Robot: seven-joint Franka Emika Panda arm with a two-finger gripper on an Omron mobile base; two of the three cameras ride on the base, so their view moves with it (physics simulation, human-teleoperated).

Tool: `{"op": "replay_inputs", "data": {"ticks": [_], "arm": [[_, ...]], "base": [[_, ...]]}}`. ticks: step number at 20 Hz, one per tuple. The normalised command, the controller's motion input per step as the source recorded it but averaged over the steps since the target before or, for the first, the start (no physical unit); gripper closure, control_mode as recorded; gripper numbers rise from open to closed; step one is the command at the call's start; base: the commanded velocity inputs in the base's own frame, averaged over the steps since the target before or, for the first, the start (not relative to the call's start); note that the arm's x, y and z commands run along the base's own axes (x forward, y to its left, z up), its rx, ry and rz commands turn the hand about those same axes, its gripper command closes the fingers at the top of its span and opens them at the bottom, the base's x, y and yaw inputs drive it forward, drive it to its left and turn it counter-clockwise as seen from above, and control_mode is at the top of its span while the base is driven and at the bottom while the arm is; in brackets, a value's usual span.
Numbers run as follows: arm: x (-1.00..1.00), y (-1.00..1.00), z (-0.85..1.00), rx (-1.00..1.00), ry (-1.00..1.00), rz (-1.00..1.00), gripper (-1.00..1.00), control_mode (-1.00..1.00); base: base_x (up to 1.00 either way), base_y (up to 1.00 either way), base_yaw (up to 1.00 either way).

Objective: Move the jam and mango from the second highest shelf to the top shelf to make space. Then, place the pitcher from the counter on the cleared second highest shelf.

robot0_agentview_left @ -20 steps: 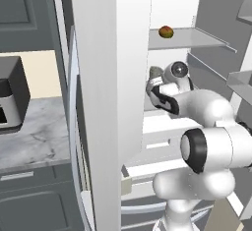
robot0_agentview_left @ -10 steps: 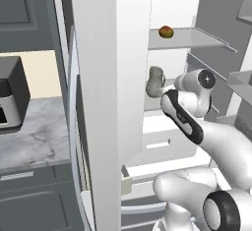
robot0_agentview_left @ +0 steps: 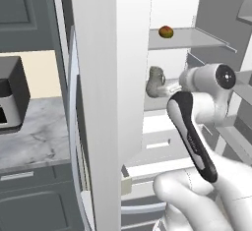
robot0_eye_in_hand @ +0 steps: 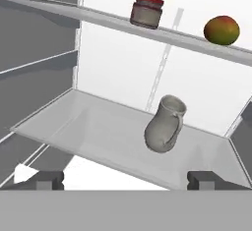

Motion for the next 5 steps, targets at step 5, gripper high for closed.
{"op": "replay_inputs", "data": {"ticks": [5], "arm": [[-0.41,-0.04,0.2,0.04,-0.04,0.0,-1.0,-1.0]], "base": [[0.0,0.0,0.0]]}}
